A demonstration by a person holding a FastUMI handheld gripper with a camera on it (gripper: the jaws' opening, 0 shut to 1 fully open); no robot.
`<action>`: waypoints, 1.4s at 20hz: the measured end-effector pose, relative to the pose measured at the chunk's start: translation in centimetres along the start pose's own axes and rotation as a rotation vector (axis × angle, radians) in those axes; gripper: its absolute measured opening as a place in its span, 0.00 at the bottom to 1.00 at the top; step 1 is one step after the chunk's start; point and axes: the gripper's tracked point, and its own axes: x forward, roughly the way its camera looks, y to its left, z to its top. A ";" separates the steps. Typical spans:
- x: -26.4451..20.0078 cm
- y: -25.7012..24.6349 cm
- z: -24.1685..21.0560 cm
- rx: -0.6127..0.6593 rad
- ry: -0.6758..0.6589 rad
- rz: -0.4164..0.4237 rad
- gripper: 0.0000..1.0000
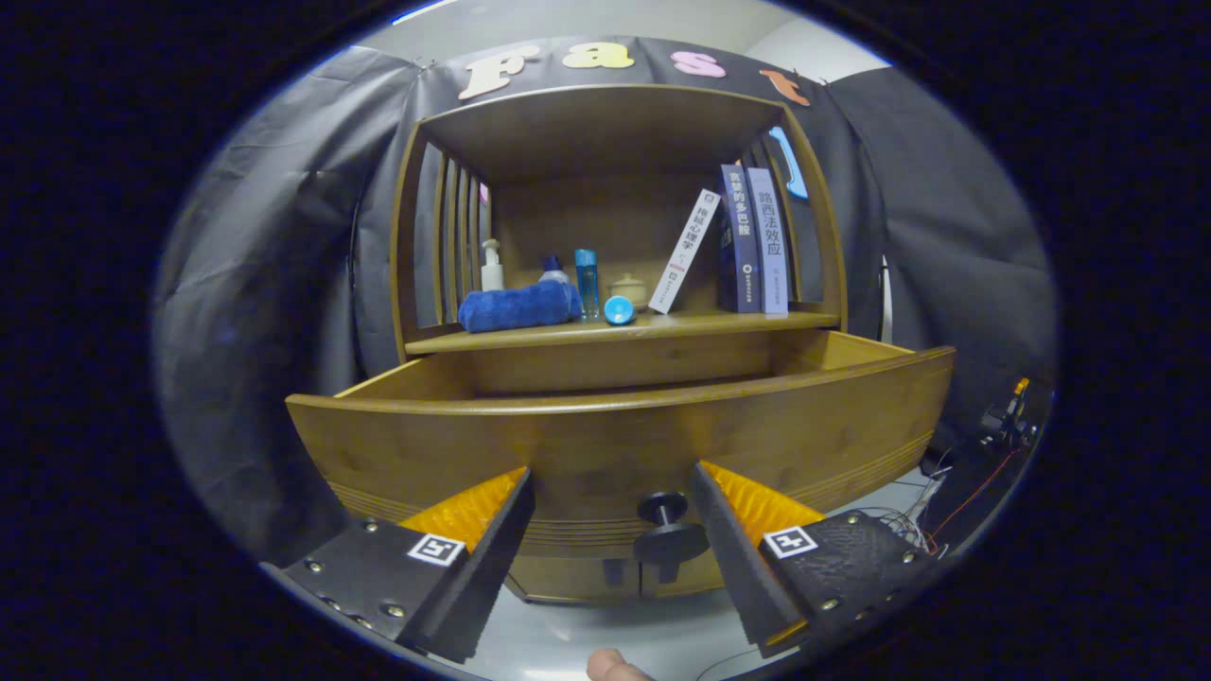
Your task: Pull open the drawer, take out the items inside it, and place them on the countertop above the cabinet.
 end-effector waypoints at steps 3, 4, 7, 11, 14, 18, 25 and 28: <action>0.3 0.1 0.6 -0.008 -0.002 0.003 0.99; 1.2 0.0 0.6 -0.002 0.005 0.002 0.99; 3.3 0.1 1.0 0.004 0.022 -0.004 0.98; 5.6 0.5 1.5 -0.010 0.010 -0.020 0.99; 7.7 0.7 1.7 0.001 0.002 -0.021 0.99; 10.4 1.1 2.0 0.018 -0.015 -0.030 0.99; 13.9 1.3 2.6 -0.015 -0.066 -0.026 0.99; 14.8 1.2 2.5 -0.052 -0.075 -0.021 0.99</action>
